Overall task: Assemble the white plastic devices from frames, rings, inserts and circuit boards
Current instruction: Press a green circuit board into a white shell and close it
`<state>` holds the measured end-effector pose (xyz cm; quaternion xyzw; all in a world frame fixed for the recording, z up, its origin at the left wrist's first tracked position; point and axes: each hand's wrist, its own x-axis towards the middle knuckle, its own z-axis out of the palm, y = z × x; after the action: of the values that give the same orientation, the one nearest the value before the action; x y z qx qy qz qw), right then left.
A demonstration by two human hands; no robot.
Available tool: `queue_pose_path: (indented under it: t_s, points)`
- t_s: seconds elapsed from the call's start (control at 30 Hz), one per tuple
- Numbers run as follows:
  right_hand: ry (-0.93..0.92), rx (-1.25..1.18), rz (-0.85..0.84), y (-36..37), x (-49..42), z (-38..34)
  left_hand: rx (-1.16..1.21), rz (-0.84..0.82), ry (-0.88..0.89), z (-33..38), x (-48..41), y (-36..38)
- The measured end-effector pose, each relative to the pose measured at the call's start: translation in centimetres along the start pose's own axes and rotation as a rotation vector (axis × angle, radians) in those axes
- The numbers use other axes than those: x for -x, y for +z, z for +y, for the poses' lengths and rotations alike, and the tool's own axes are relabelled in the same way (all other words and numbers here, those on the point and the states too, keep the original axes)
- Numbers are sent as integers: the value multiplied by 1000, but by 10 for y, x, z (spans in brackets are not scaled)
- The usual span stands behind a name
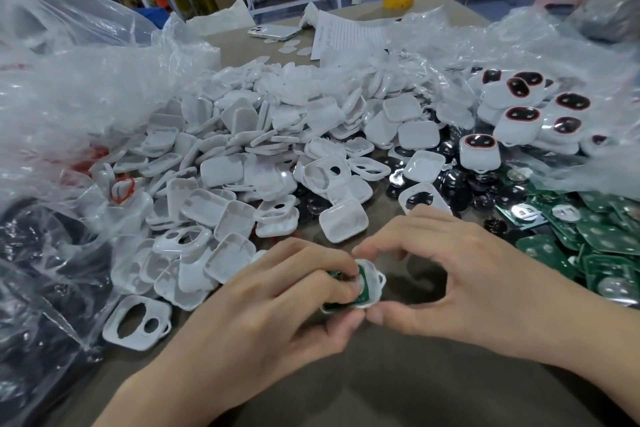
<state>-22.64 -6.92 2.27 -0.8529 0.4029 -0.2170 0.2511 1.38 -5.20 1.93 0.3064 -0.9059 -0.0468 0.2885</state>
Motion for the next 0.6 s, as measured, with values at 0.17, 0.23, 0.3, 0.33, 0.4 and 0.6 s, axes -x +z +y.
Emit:
queue_pose_path:
  t_s: [0.17,0.23,0.3,0.33,0.4,0.6]
  points:
    - [-36,95,-68,3,-3,1,-77,-131,-38,0,-1,0]
    - [-44,130,-76,3,-2,0,-89,-125,-53,0,-1,0]
    - [-47,155,-78,3,-2,-1,-86,-113,-70,2,1,0]
    - [-46,159,-76,4,-2,-2,-84,-113,-81,3,2,0]
    - [-45,155,-73,3,-2,-3,-74,-124,-113,6,6,-3]
    - [-50,155,-60,3,2,-4,-69,-46,-263,4,29,-20]
